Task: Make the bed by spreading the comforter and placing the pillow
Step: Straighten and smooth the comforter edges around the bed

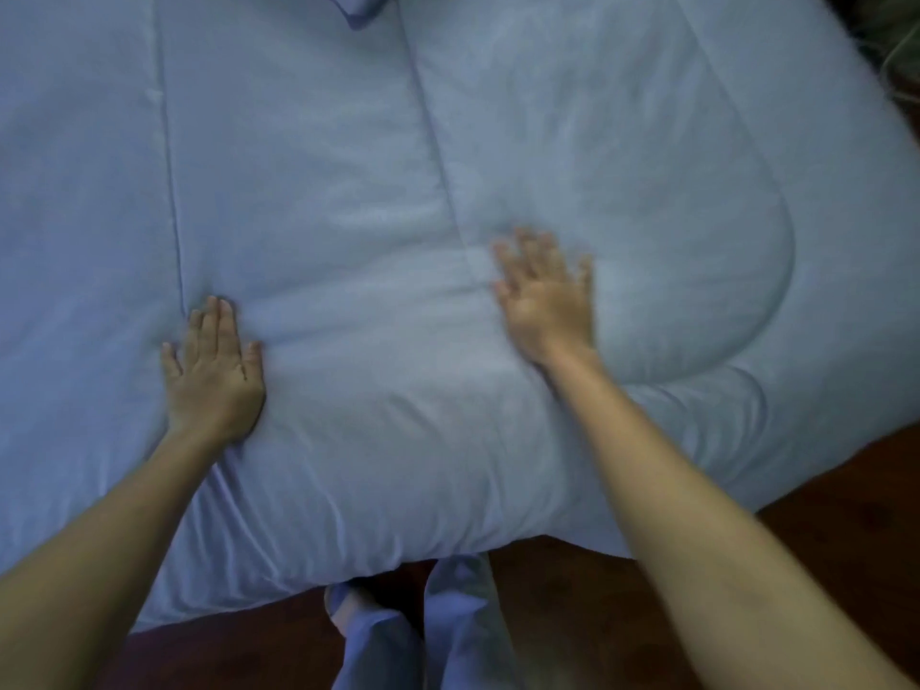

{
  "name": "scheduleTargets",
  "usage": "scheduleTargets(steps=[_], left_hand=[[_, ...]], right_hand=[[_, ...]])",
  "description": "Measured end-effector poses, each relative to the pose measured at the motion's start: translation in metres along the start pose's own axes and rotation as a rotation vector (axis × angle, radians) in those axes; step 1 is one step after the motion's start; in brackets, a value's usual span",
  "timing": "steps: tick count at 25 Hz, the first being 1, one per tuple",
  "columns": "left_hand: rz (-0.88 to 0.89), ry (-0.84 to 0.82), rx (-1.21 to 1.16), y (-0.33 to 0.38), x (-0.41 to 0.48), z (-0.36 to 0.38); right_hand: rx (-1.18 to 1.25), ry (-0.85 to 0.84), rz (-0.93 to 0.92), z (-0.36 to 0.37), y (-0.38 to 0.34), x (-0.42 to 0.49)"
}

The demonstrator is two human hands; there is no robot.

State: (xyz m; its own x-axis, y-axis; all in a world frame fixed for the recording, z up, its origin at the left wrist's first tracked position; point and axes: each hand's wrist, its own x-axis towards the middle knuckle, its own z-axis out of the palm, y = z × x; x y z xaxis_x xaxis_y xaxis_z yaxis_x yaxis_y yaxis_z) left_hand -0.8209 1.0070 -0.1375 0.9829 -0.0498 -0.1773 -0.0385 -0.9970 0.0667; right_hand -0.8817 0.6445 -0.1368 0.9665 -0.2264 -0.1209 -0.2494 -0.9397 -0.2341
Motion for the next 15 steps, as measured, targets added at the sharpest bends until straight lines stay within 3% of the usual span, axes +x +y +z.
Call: scheduleTargets(steps=[3, 6, 7, 10, 12, 14, 15], left_hand=[[-0.036, 0.073, -0.045, 0.011, -0.001, -0.001], [-0.114, 0.185, -0.204, 0.057, -0.013, -0.002], [-0.010, 0.215, -0.257, 0.086, -0.024, 0.000], [0.607, 0.144, -0.286, 0.177, -0.069, 0.015], [0.737, 0.091, -0.196, 0.202, -0.078, 0.022], [0.552, 0.093, -0.125, 0.185, -0.071, 0.025], [0.460, 0.089, -0.089, 0.167, -0.068, 0.026]], right_hand=[[-0.039, 0.098, 0.368, -0.028, 0.143, -0.052], [-0.031, 0.000, 0.712, -0.049, 0.251, -0.108], [-0.019, -0.027, 0.829, -0.058, 0.272, -0.116], [0.094, 0.044, 1.091, -0.083, 0.257, -0.090], [0.157, 0.238, 0.937, -0.077, 0.186, -0.061], [0.178, 0.288, 0.521, -0.047, 0.081, -0.056], [0.129, 0.225, 0.293, -0.025, 0.032, -0.064]])
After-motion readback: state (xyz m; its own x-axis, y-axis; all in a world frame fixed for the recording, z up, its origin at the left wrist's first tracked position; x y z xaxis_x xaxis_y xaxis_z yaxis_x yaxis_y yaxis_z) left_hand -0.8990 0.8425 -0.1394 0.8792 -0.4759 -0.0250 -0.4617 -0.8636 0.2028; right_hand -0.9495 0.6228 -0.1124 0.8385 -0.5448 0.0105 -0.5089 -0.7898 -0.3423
